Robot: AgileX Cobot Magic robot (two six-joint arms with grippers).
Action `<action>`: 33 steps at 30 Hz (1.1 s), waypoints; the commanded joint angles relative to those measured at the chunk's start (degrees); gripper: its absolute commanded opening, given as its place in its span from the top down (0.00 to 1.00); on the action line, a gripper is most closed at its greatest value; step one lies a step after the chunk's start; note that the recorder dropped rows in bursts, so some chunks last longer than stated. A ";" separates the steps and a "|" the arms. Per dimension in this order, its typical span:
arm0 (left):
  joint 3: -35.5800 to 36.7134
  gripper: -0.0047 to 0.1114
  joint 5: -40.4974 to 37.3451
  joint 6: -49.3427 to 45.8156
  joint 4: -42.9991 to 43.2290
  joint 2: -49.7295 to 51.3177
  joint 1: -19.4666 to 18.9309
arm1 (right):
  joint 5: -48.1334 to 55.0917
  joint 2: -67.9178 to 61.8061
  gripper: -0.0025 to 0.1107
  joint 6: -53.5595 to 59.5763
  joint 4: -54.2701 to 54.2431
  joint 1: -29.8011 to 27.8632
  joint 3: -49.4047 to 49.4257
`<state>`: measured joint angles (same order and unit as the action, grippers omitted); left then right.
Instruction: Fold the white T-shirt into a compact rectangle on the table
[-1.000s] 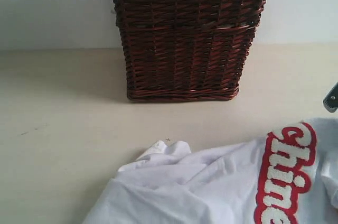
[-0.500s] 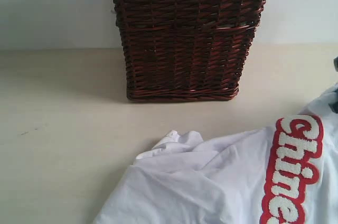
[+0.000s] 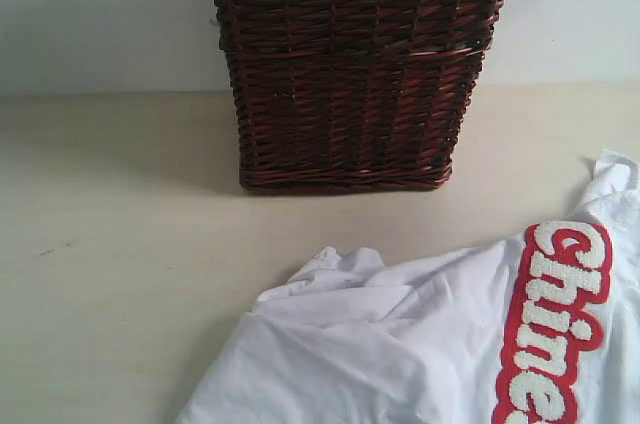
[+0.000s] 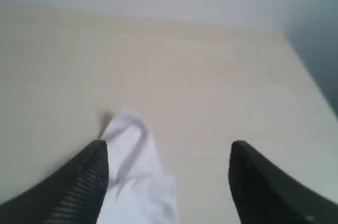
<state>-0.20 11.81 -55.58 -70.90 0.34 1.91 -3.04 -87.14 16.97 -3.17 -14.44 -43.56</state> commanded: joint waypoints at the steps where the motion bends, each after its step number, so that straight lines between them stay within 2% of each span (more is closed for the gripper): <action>1: 0.20 0.96 -0.15 -0.07 0.17 -0.34 -0.15 | 23.60 6.28 0.43 6.67 -0.15 2.26 3.29; 5: 0.20 0.96 -0.15 -0.07 0.17 -0.34 -0.15 | 33.43 9.99 0.43 25.73 -12.05 4.70 9.56; 9: 0.20 0.96 -0.15 -0.07 0.17 -0.34 -0.15 | 37.88 14.18 0.43 47.71 -31.66 5.10 16.50; 11: 0.20 0.96 -0.15 -0.07 0.17 -0.34 -0.15 | 37.85 15.86 0.46 53.69 -38.37 5.10 18.53; 13: 0.20 0.96 -0.15 -0.07 0.17 -0.34 -0.15 | 36.71 16.71 0.54 54.88 -40.16 5.10 19.33; 18: 0.20 0.96 -0.15 -0.07 0.17 -0.34 -0.15 | 34.61 17.69 0.83 54.88 -39.92 5.10 19.36; 21: 0.20 0.96 -0.15 -0.07 0.17 -0.34 -0.15 | 34.40 17.83 0.94 54.88 -39.92 5.10 19.36; 23: 0.20 0.96 -0.15 -0.07 0.17 -0.34 -0.15 | 34.40 17.83 0.98 54.88 -39.92 5.10 19.36; 33: 0.20 0.96 -0.15 -0.07 0.17 -0.34 -0.15 | 33.99 17.83 0.98 54.88 -39.81 5.10 19.36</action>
<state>-0.20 11.81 -55.58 -70.90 0.34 1.91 31.59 -69.81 71.37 -42.62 -9.35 -24.54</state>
